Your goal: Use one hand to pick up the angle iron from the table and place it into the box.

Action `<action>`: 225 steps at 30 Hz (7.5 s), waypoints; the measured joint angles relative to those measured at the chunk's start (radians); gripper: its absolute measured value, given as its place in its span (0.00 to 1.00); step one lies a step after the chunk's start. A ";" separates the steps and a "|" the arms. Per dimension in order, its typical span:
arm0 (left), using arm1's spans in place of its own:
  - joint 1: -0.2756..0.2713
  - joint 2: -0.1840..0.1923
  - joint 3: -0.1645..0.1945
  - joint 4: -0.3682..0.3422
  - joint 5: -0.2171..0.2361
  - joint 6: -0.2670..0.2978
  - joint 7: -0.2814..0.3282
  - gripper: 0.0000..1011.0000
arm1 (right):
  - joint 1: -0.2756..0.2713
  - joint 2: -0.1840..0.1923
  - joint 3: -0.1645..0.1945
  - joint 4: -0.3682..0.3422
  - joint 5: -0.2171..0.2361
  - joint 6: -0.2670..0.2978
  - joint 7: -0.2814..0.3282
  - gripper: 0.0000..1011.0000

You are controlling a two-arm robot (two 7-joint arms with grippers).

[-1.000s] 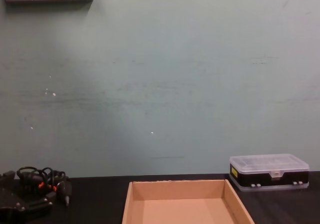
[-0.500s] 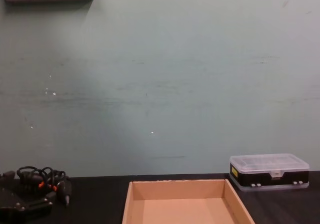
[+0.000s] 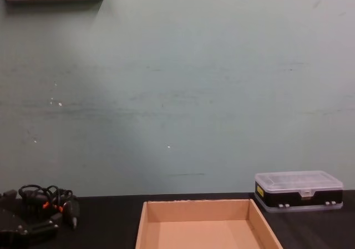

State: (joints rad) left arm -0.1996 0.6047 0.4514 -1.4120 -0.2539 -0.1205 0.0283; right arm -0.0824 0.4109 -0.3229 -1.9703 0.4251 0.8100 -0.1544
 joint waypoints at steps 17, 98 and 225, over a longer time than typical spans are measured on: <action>0.000 0.000 0.000 0.000 0.000 0.000 0.000 1.00 | -0.002 -0.010 0.005 0.008 0.000 0.000 0.005 0.99; 0.000 0.000 0.000 0.000 0.000 0.000 0.000 1.00 | 0.425 -0.131 -0.066 0.332 -0.128 -0.036 0.138 0.02; 0.000 0.000 0.000 0.000 0.000 0.000 0.000 1.00 | 0.062 0.067 -0.120 -0.019 -0.307 -0.016 0.544 0.99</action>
State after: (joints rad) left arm -0.1995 0.6047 0.4514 -1.4120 -0.2539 -0.1205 0.0283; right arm -0.0203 0.4783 -0.4429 -1.9888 0.1179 0.7943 0.3894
